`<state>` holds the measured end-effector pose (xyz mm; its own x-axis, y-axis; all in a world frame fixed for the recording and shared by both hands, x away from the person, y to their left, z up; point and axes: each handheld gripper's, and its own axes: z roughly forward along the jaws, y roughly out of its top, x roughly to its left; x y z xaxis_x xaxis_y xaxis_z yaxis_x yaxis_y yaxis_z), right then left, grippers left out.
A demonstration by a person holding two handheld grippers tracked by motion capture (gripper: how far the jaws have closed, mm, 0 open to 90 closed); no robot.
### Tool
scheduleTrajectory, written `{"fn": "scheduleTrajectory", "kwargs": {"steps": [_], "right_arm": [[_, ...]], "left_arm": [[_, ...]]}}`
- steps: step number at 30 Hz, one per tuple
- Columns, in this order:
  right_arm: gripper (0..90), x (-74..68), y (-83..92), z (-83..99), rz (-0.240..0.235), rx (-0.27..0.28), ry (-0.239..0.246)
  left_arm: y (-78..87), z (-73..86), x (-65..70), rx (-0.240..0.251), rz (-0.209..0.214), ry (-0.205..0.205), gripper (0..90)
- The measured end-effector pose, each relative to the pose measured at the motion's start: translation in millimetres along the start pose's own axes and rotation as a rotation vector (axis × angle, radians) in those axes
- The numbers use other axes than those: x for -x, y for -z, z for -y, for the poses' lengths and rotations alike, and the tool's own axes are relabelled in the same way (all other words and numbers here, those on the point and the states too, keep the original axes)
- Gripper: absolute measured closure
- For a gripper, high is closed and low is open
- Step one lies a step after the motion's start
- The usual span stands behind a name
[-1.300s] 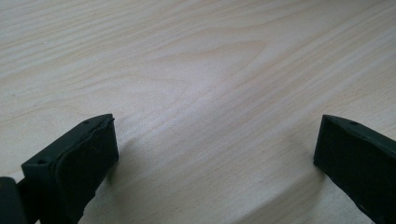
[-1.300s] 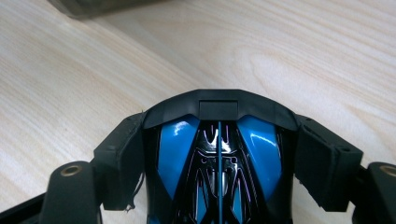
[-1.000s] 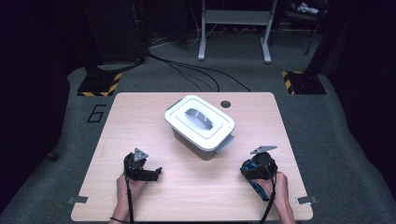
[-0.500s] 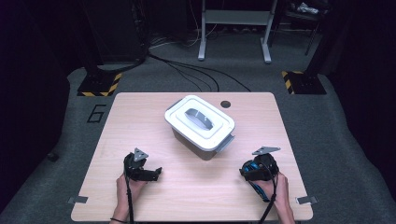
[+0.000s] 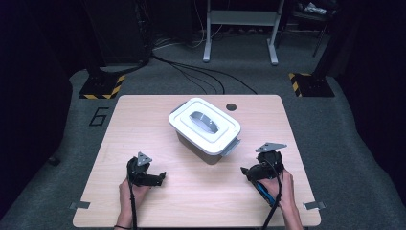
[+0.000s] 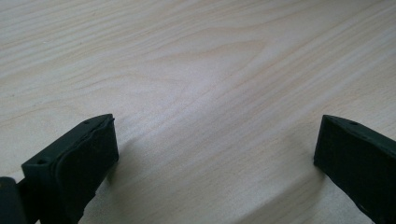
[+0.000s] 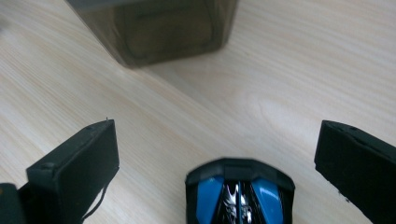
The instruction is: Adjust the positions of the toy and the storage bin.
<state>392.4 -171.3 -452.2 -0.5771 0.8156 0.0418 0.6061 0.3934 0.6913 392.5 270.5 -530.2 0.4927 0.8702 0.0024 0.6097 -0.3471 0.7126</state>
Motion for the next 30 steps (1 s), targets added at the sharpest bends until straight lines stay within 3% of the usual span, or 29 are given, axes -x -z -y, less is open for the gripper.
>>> {"fn": "scheduleTrajectory", "kwargs": {"steps": [15, 23, 27, 30], "right_arm": [[0.0, -18.0, 10.3, -49.5, -0.050, 0.071, 0.077], [0.0, -28.5, 0.2, -82.7, -0.065, 0.091, 0.108], [5.6, -33.1, -6.0, -99.4, -0.076, 0.106, 0.126], [16.1, -37.4, -16.3, -114.0, -0.077, 0.122, 0.157]], "left_arm": [[0.0, 0.0, 0.0, 0.000, 0.000, 0.000, 0.0], [0.0, 0.0, 0.0, 0.001, -0.001, -0.001, 0.0], [0.0, 0.0, 0.0, 0.000, 0.000, 0.000, 0.0], [0.0, 0.0, 0.0, 0.001, -0.001, -0.001, 0.0]]}}
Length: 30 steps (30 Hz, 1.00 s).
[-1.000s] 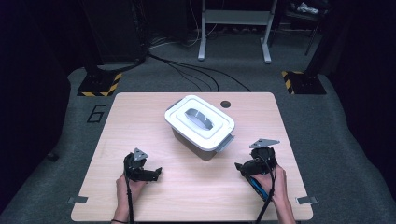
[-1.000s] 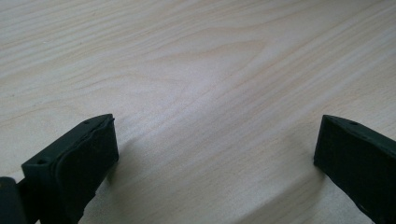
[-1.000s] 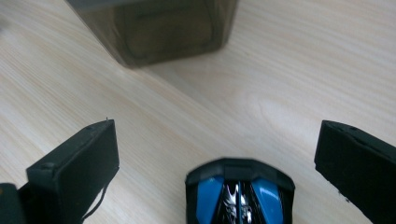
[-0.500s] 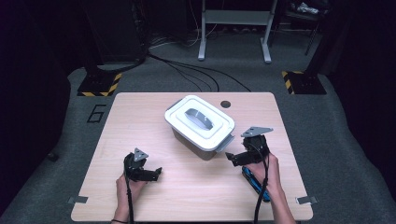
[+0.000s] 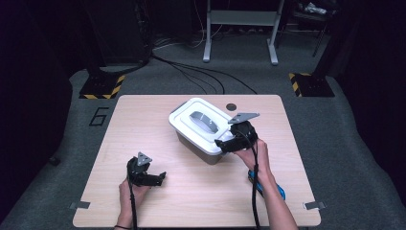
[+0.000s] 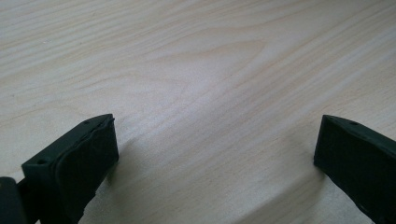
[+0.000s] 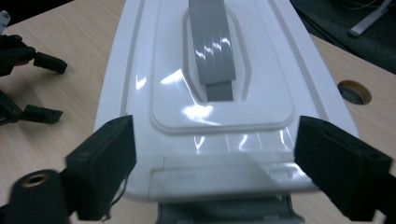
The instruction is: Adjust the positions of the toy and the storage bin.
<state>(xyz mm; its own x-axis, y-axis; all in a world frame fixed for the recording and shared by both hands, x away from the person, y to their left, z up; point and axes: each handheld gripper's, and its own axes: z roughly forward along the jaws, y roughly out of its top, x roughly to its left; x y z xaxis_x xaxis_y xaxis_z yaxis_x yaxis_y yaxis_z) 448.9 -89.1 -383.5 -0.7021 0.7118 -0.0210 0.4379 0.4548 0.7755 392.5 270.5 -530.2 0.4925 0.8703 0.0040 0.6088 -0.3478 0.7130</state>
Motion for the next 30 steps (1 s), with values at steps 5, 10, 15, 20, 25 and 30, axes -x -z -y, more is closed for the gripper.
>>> {"fn": "scheduleTrajectory", "kwargs": {"steps": [5, 10, 15, 20, 25, 30], "right_arm": [[32.2, 0.2, -13.9, -10.8, -0.003, 0.003, -0.002], [47.4, 0.3, -27.9, -19.0, -0.014, 0.006, 0.012], [59.1, 0.2, -33.7, -20.4, -0.008, -0.003, 0.014], [64.6, 6.0, -35.9, -17.5, -0.023, -0.005, -0.003], [66.2, 3.9, -36.4, -17.3, 0.001, 0.003, 0.025], [66.5, 1.4, -35.9, -16.3, 0.020, 0.007, 0.043]], "left_arm": [[0.0, 0.0, 0.0, 0.000, 0.000, 0.000, 0.0], [0.0, 0.0, 0.0, -0.001, 0.001, 0.000, 0.0], [0.1, 0.0, -0.1, -0.001, 0.000, -0.001, 0.0], [0.0, 0.0, 0.0, -0.001, 0.001, 0.000, 0.0], [0.1, 0.0, -0.1, -0.001, 0.000, -0.001, 0.0], [0.0, 0.0, -0.1, -0.001, 0.000, -0.001, 0.0]]}}
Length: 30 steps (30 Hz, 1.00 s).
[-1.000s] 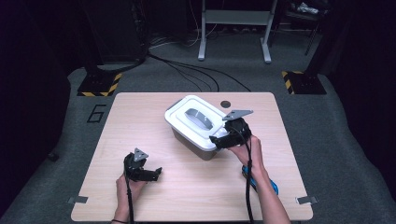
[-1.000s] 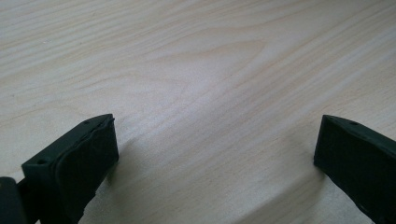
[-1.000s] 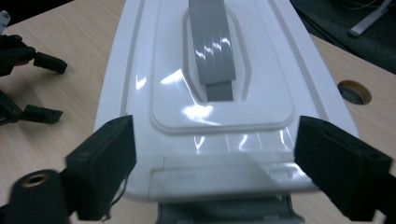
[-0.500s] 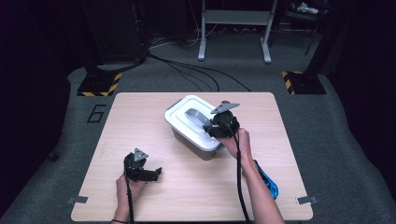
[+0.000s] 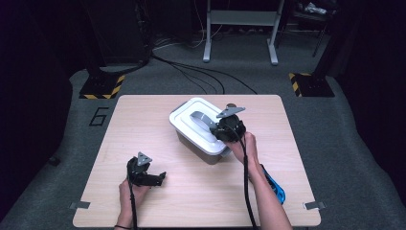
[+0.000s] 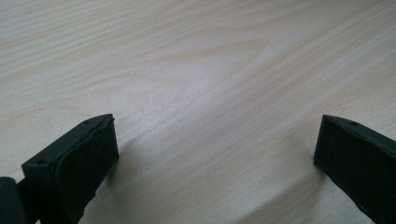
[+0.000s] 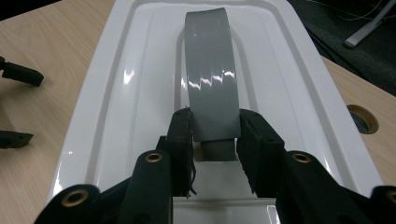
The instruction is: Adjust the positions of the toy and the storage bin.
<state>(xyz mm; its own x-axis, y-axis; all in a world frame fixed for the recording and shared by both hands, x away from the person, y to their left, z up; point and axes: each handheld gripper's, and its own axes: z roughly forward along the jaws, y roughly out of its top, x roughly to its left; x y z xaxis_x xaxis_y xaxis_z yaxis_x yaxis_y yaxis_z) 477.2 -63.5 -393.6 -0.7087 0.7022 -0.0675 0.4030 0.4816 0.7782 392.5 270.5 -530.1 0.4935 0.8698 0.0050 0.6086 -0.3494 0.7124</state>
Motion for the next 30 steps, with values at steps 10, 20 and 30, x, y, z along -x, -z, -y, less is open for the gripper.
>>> {"fn": "scheduleTrajectory", "kwargs": {"steps": [10, 20, 30], "right_arm": [[67.1, 1.9, 5.1, 2.0, 0.027, -0.022, -0.011], [67.2, 8.8, 12.3, 8.1, 0.040, -0.023, -0.012], [67.2, 18.4, 24.2, 18.1, 0.065, -0.025, -0.034]], "left_arm": [[-0.1, 0.0, 0.1, 0.001, 0.000, 0.001, 0.0], [-0.1, 0.0, 0.1, 0.001, 0.001, 0.002, 0.0], [-0.1, 0.1, 0.2, 0.001, 0.001, 0.003, 0.0]]}}
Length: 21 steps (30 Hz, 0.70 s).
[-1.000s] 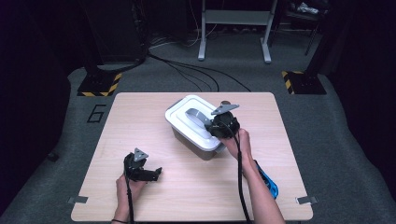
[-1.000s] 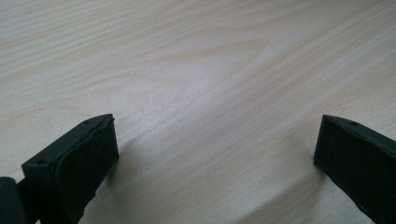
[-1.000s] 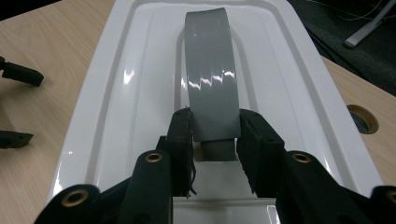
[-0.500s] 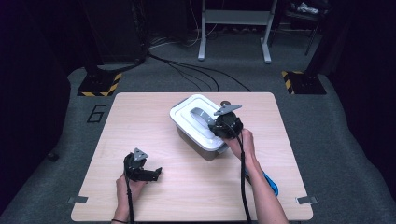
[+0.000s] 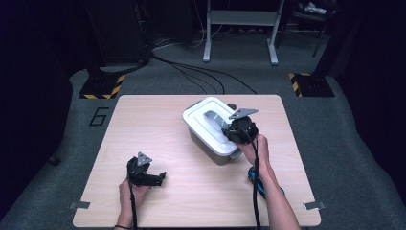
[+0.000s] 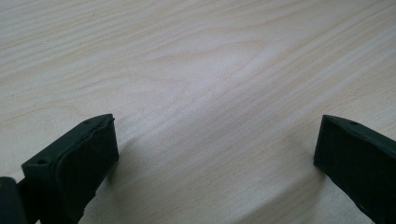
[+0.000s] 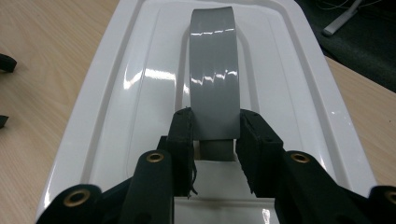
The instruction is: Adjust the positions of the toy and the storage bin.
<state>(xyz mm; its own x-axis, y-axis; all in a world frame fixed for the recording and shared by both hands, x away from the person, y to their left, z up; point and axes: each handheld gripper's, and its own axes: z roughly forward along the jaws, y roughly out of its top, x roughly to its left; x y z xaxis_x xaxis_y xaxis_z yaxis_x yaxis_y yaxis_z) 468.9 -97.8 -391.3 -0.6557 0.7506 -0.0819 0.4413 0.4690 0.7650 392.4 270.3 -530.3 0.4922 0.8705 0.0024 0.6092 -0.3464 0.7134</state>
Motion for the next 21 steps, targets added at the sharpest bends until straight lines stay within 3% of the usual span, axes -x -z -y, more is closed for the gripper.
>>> {"fn": "scheduleTrajectory", "kwargs": {"steps": [8, 21], "right_arm": [[67.2, 1.7, 6.1, 5.2, 0.021, -0.008, -0.038], [67.2, 4.3, 12.9, 10.2, 0.014, -0.015, -0.055]], "left_arm": [[0.0, 0.0, -0.1, 0.000, 0.000, -0.001, 0.0], [0.0, 0.0, -0.1, 0.001, -0.003, 0.000, 0.0]]}}
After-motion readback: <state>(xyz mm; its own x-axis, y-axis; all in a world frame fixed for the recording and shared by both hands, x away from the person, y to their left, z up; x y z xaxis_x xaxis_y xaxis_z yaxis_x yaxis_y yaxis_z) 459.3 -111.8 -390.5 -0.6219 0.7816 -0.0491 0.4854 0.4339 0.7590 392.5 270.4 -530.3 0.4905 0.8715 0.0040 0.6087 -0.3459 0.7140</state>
